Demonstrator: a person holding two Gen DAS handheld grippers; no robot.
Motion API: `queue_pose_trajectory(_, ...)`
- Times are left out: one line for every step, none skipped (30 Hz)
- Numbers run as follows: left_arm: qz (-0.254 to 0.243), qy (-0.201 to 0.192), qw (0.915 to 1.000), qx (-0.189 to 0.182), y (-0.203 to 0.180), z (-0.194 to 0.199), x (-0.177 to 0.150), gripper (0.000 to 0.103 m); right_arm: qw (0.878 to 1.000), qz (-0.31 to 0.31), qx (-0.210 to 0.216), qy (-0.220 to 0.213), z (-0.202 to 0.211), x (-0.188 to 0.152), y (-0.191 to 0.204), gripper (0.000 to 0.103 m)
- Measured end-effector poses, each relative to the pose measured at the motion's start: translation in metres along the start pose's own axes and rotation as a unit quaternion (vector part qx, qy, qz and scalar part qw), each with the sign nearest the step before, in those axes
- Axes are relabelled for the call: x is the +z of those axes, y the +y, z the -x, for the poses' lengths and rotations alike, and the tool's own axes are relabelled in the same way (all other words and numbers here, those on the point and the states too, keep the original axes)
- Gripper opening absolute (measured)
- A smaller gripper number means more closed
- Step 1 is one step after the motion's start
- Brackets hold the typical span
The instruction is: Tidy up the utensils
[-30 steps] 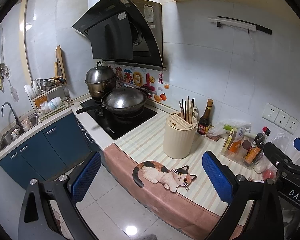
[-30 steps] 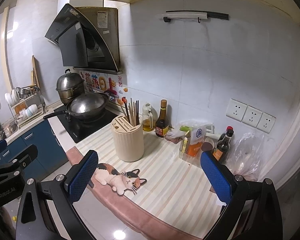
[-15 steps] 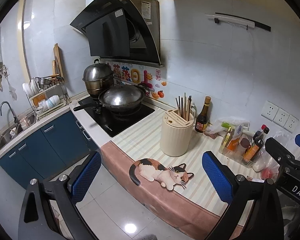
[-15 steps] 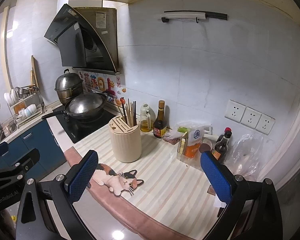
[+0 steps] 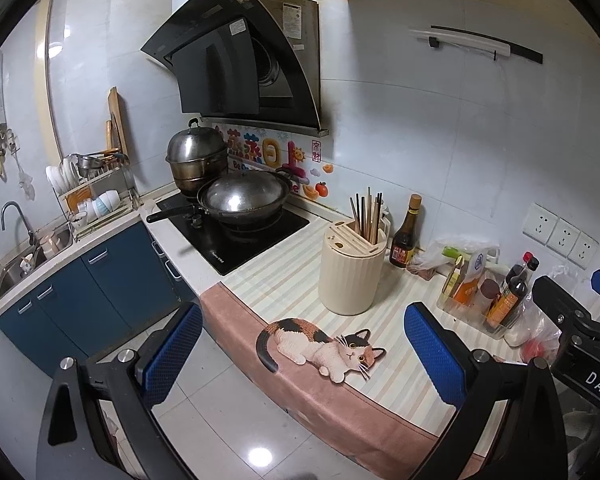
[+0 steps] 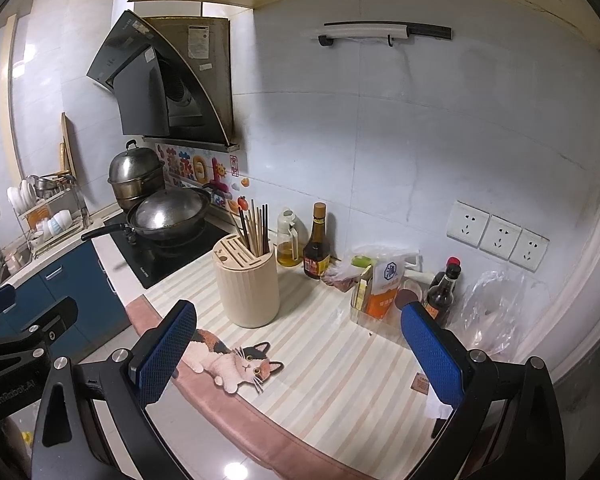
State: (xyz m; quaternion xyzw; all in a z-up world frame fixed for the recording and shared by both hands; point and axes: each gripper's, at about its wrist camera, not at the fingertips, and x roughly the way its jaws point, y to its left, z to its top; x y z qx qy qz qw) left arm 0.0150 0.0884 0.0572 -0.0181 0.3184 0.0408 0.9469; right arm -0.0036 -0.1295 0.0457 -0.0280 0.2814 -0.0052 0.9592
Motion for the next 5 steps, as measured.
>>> queue_pose_trajectory(-0.001,0.000,1.0000,0.001,0.0000,0.0002,0.0003,0.103,1.000,0.000,-0.001,0.000,0.0000,0.0001,0.0003,0.103)
queue_pose_trajectory(-0.001,-0.002,1.0000,0.001,-0.0003,0.0003,0.0001,0.103,1.000,0.000,-0.001,0.000,-0.0001,0.0001,0.0005,0.103)
queue_pose_trajectory(-0.003,-0.002,1.0000,0.001,-0.0007,0.0007,0.0003,0.103,1.000,0.000,0.000,0.000,0.0002,0.0000,0.0004,0.103)
queue_pose_trajectory(-0.003,-0.002,1.0000,-0.001,-0.0012,0.0010,0.0005,0.103,1.000,0.000,0.000,0.000,0.0003,0.0000,0.0003,0.103)
queue_pose_trajectory(-0.002,-0.001,1.0000,-0.002,-0.0018,0.0016,-0.0004,0.103,1.000,0.001,0.000,0.001,0.0000,0.0007,0.0008,0.103)
